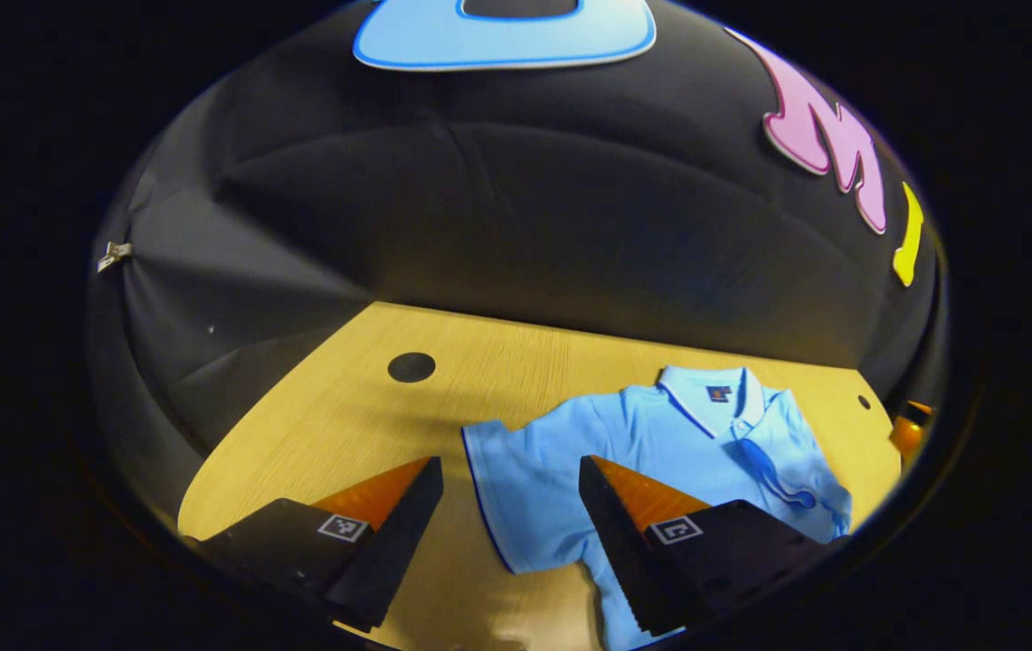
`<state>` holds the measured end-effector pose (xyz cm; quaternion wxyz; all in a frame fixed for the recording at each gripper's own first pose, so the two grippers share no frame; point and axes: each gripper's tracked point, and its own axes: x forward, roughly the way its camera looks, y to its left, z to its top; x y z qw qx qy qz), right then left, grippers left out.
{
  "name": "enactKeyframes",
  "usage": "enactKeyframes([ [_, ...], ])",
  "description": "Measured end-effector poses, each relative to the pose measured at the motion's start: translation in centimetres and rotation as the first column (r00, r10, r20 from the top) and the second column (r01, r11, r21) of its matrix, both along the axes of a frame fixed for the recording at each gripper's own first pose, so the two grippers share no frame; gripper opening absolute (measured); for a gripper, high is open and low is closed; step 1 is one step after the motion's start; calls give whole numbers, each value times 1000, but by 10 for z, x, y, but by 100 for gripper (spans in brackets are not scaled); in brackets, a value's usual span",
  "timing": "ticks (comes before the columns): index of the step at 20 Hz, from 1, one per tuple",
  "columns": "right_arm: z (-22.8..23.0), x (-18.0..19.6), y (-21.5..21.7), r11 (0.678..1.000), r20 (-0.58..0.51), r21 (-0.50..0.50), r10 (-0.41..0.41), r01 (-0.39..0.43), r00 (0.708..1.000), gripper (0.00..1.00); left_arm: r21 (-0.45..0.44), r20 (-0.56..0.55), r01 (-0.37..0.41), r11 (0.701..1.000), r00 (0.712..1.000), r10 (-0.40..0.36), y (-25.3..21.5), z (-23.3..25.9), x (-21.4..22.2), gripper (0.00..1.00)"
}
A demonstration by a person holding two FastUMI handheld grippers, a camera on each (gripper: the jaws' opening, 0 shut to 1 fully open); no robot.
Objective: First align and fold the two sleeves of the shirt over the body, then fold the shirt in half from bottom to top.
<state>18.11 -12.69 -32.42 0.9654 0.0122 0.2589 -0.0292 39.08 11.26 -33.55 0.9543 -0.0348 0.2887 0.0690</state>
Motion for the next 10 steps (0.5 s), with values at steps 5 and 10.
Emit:
enactKeyframes([
  [5,-9,-18,-32,999,-19,-20,-39,39,999,97,78,-82,36,996,996,-29,4,-37,33,97],
  [10,-15,-16,-50,998,-27,-8,-70,70,997,97,61,-134,31,998,991,-23,0,-55,39,99],
])
